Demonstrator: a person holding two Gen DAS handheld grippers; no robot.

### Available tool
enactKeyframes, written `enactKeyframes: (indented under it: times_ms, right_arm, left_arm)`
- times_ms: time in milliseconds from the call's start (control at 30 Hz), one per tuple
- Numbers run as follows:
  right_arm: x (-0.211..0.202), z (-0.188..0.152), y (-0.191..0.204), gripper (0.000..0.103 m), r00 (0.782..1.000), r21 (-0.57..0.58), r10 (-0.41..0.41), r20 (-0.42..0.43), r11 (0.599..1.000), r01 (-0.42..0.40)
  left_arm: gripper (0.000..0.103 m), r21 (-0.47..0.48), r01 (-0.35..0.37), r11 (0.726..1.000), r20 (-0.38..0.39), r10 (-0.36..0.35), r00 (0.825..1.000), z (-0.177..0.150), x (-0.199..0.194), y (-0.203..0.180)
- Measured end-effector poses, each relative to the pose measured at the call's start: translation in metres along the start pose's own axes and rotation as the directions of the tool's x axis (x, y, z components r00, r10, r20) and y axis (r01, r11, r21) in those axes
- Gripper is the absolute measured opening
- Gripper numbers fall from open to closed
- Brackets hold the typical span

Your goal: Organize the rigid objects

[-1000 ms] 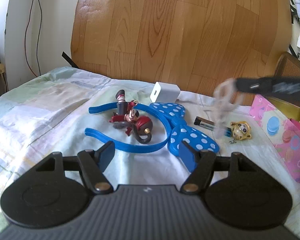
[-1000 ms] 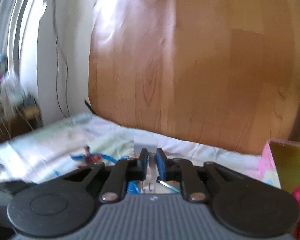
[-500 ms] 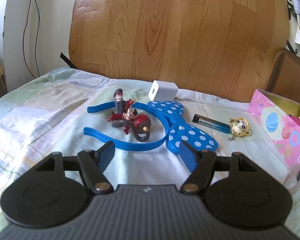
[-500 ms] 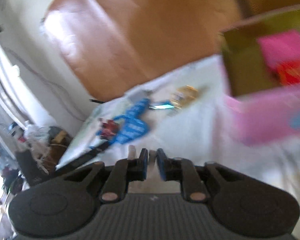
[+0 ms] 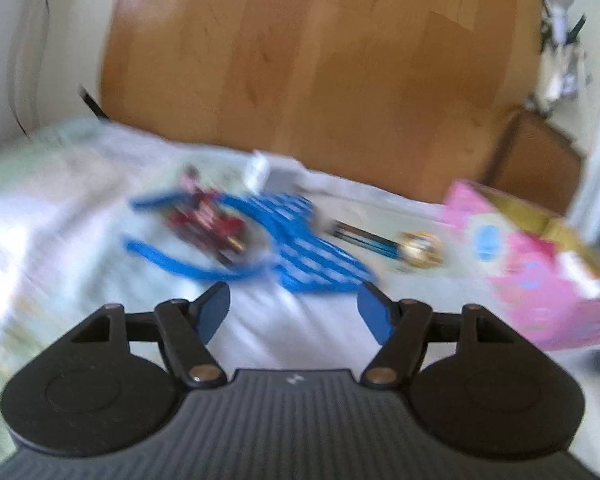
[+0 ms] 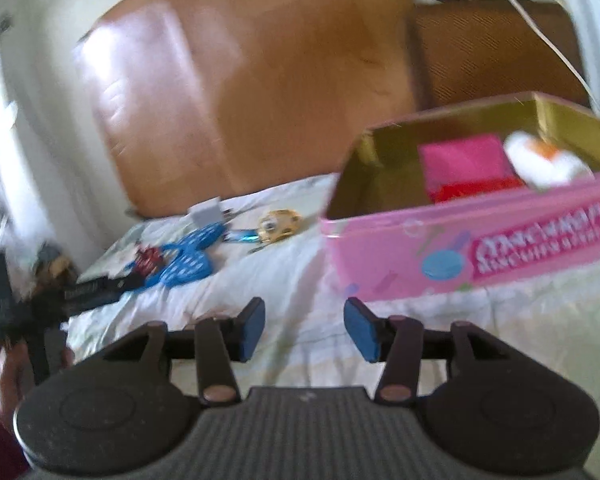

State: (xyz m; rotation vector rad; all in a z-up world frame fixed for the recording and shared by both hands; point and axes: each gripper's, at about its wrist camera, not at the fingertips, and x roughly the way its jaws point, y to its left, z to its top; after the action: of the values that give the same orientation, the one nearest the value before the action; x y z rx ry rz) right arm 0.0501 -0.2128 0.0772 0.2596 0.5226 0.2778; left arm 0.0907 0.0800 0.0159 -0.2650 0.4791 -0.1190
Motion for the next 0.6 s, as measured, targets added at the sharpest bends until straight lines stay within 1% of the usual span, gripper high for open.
enactKeyframes:
  times_ms: [33, 67, 167, 200, 267, 367, 433, 500, 600]
  right_arm:
    - [0.0, -0.001, 0.007, 0.046, 1.0, -0.053, 0.009, 0.003, 0.999, -0.009]
    - [0.001, -0.002, 0.014, 0.047, 1.0, -0.097, 0.019, 0.001, 0.995, -0.019]
    - [0.009, -0.005, 0.034, 0.051, 0.998, -0.21, 0.056, -0.032, 0.976, -0.062]
    - [0.013, -0.006, 0.039, 0.052, 0.997, -0.241, 0.062, -0.046, 0.968, -0.071]
    - [0.022, -0.007, 0.05, 0.054, 0.995, -0.308, 0.066, -0.078, 0.947, -0.087]
    - [0.033, -0.012, 0.063, 0.058, 0.991, -0.409, 0.065, -0.118, 0.906, -0.108]
    - [0.038, -0.014, 0.068, 0.061, 0.989, -0.451, 0.064, -0.132, 0.885, -0.117]
    - [0.043, -0.013, 0.067, 0.066, 0.988, -0.466, 0.07, -0.14, 0.876, -0.128]
    - [0.054, -0.008, 0.063, 0.067, 0.981, -0.471, 0.076, -0.176, 0.869, -0.152]
  left_arm:
    - [0.072, -0.021, 0.052, 0.998, -0.011, -0.052, 0.999, -0.002, -0.004, -0.002]
    - [0.072, -0.016, 0.103, 0.995, -0.016, -0.104, 0.994, -0.004, -0.01, -0.007]
    - [0.072, 0.096, 0.17, 0.981, -0.018, -0.169, 0.985, -0.01, -0.024, -0.03]
    - [0.072, 0.122, 0.192, 0.974, -0.03, -0.189, 0.981, -0.011, -0.026, -0.038]
    - [0.072, 0.138, 0.237, 0.962, -0.062, -0.231, 0.971, -0.013, -0.028, -0.047]
    - [0.072, 0.148, 0.273, 0.951, -0.122, -0.256, 0.959, -0.017, -0.02, -0.057]
    - [0.072, 0.166, 0.281, 0.945, -0.166, -0.254, 0.953, -0.021, -0.011, -0.064]
    - [0.072, 0.182, 0.282, 0.942, -0.197, -0.246, 0.949, -0.025, -0.002, -0.068]
    - [0.072, 0.194, 0.299, 0.934, -0.217, -0.256, 0.942, -0.029, 0.002, -0.07]
